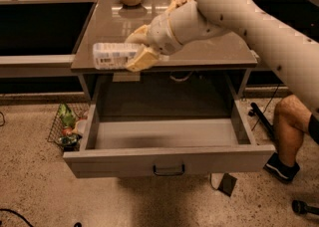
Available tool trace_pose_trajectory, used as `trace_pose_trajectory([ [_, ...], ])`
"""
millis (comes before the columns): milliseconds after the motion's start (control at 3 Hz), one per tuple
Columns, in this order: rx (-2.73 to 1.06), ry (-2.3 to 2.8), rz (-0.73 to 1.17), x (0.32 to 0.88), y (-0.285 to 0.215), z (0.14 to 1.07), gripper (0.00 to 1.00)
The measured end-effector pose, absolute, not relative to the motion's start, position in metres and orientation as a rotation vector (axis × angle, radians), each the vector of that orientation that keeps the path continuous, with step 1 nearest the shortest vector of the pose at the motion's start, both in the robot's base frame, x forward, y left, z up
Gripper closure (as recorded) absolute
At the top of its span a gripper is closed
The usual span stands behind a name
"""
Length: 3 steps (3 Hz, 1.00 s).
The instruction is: Place blue plastic bottle into top drawer
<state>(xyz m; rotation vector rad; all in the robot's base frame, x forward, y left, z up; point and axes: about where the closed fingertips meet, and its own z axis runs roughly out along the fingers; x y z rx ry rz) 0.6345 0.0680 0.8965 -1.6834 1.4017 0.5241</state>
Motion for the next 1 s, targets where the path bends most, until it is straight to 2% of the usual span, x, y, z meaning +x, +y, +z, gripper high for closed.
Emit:
trace_pose_trajectory([
  [333, -1.67, 1.484, 0.545, 0.584, 0.06, 0.879, 1.0],
  [1000, -1.7, 1.513, 0.569, 0.569, 0.062, 0.857, 1.0],
])
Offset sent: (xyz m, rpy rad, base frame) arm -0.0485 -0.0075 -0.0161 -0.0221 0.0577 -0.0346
